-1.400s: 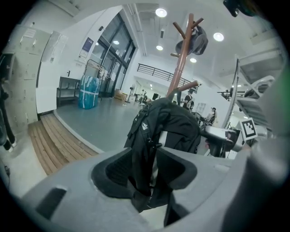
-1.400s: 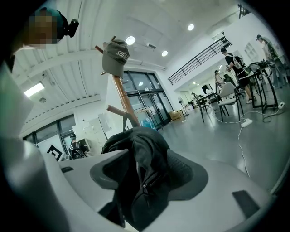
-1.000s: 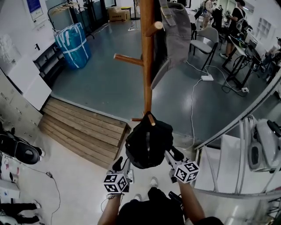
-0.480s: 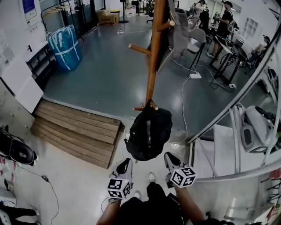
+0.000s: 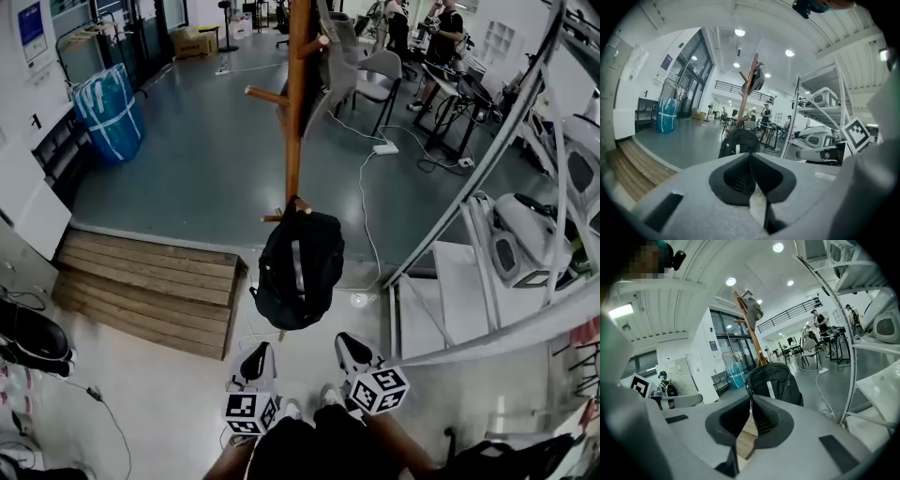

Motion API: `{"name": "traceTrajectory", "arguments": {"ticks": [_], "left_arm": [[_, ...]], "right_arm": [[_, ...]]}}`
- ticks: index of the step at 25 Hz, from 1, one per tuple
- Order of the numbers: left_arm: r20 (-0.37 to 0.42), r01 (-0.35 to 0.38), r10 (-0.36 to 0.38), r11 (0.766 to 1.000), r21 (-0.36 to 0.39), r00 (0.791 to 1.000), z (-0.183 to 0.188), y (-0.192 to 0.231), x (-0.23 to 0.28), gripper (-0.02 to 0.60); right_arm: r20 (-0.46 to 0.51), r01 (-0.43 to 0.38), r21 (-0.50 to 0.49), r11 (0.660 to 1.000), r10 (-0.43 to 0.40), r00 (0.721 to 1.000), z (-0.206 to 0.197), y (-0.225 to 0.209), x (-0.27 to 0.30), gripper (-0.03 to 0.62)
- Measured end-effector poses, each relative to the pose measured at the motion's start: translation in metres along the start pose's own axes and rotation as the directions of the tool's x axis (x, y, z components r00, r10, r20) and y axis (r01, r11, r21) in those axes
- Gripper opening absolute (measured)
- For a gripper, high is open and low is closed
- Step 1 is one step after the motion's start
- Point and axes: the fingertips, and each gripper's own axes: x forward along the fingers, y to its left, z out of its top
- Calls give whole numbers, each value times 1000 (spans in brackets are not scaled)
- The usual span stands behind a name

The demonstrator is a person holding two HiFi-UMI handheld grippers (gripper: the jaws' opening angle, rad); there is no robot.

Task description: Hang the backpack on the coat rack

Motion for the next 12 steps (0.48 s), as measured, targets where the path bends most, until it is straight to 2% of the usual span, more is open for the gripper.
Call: {"name": "traceTrajectory", "arguments": {"ticks": [4, 12], "left_arm": [[8, 29, -29, 1000, -11, 1000, -3, -28, -11, 25], [35, -4, 3, 999, 47, 999, 1, -71, -19, 25]], "right_arm": [[25, 1, 3, 1000, -1, 1000, 3, 7, -22, 26], [53, -19, 0, 1000, 19, 998, 4, -3, -59, 26]]}}
